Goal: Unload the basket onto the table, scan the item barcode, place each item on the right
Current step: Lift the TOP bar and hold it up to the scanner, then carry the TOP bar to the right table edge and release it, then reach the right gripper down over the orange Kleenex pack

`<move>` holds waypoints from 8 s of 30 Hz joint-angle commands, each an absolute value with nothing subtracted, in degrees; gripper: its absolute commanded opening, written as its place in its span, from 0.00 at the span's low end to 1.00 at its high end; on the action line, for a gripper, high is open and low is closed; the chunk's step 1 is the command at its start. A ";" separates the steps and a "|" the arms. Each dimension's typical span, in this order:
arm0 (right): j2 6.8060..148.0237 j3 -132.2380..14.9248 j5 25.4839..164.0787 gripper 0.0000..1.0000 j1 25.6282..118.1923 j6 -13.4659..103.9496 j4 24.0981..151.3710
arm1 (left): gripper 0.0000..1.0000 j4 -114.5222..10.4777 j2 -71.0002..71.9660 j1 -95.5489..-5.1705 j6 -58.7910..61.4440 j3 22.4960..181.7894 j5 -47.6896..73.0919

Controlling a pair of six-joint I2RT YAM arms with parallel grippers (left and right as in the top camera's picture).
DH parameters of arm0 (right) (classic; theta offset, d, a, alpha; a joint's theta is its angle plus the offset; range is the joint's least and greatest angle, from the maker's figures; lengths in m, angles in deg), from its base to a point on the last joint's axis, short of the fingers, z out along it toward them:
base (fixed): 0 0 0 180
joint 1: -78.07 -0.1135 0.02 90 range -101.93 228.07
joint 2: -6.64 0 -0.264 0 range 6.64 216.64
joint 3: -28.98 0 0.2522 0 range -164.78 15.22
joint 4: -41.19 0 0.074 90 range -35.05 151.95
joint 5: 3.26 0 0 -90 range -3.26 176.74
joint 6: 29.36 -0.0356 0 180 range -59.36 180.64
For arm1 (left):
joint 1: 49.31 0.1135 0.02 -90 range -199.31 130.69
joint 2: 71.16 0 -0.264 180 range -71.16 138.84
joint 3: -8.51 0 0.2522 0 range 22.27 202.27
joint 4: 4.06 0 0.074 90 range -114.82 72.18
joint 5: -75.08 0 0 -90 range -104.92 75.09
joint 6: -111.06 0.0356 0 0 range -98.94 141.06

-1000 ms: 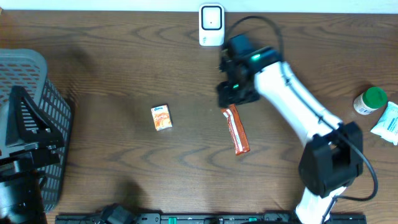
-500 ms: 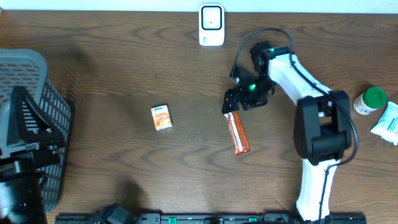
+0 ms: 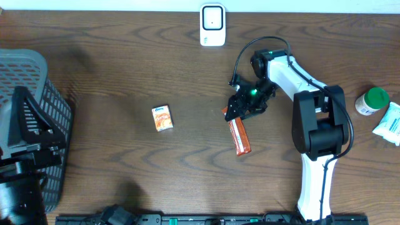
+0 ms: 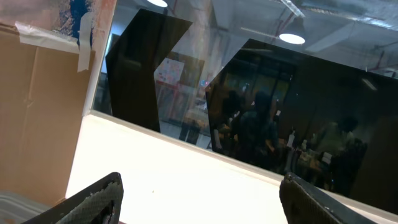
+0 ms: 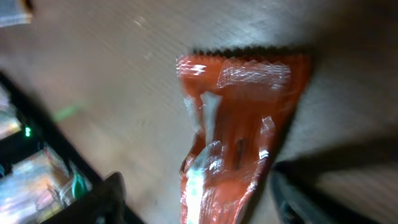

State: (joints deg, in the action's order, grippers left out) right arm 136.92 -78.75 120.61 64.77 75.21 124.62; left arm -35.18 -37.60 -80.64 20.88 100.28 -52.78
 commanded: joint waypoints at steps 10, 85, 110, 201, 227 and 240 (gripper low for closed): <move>142.73 -59.76 106.25 0.74 63.20 72.50 106.94 | 0.81 -34.85 -38.11 -80.62 20.75 99.72 -52.89; 107.44 -64.70 58.66 0.01 51.42 52.48 44.82 | 0.81 -40.51 -38.11 -80.62 20.77 99.72 -52.91; 158.89 -108.98 54.95 0.01 48.51 82.62 24.99 | 0.82 -64.10 -38.11 -80.62 20.77 99.72 -53.11; 123.04 -97.73 96.74 0.99 55.31 60.04 115.85 | 0.82 -68.86 -38.11 -80.62 20.77 99.72 -53.09; 129.64 -96.37 106.70 0.99 36.03 119.58 117.14 | 0.82 -82.15 -38.11 -80.62 20.77 99.72 -53.09; 140.59 -96.37 110.70 0.99 36.03 121.98 107.99 | 0.82 -82.15 -38.11 -80.62 20.77 99.72 -53.07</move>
